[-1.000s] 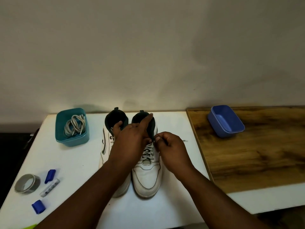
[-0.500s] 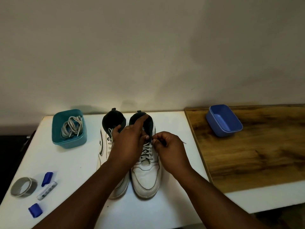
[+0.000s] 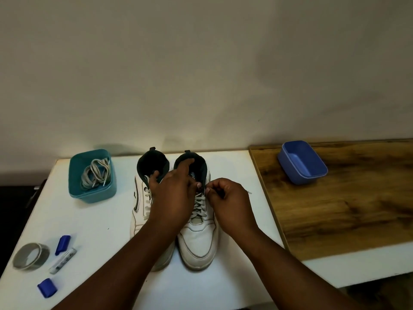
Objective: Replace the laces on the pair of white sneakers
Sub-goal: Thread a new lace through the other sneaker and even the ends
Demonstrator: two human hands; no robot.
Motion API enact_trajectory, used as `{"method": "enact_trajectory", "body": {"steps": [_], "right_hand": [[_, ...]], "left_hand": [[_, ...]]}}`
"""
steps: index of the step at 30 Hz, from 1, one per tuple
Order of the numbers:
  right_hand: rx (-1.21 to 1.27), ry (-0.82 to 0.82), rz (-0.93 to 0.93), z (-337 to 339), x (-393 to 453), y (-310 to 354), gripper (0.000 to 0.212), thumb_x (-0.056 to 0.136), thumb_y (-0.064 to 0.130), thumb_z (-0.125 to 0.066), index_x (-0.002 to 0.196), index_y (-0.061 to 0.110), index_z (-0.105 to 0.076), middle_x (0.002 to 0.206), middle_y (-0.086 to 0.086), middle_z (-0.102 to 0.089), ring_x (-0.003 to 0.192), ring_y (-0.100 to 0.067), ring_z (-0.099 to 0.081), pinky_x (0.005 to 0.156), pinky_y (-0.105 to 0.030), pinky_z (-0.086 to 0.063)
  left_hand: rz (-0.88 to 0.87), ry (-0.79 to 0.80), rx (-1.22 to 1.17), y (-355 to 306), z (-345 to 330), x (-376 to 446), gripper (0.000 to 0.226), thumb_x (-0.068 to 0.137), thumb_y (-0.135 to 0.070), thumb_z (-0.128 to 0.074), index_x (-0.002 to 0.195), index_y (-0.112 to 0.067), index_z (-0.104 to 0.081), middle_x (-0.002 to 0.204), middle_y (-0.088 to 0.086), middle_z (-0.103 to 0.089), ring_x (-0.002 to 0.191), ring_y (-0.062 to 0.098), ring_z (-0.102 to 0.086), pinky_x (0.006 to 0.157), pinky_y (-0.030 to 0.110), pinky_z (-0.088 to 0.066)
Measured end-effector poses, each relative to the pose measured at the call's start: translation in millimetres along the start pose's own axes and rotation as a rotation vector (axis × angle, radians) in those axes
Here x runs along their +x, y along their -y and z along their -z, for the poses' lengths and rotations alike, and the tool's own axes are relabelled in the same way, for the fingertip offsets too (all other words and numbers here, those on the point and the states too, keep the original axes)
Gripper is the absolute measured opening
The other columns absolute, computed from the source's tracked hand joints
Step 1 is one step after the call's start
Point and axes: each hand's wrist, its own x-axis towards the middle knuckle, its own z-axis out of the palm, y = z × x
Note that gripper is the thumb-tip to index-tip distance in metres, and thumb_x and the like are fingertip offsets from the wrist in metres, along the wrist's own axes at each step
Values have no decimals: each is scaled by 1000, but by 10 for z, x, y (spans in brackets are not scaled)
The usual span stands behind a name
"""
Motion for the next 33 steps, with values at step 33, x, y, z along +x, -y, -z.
{"method": "enact_trajectory", "body": {"steps": [33], "right_hand": [[-100, -49, 134, -55, -2, 3, 9, 100, 19, -58, 94, 24, -63, 90, 12, -65, 86, -4, -60, 75, -22, -49]], "left_hand": [[-74, 3, 45, 27, -53, -104, 68, 97, -21, -57, 159, -28, -29, 107, -15, -73, 148, 19, -39, 122, 59, -6]]}}
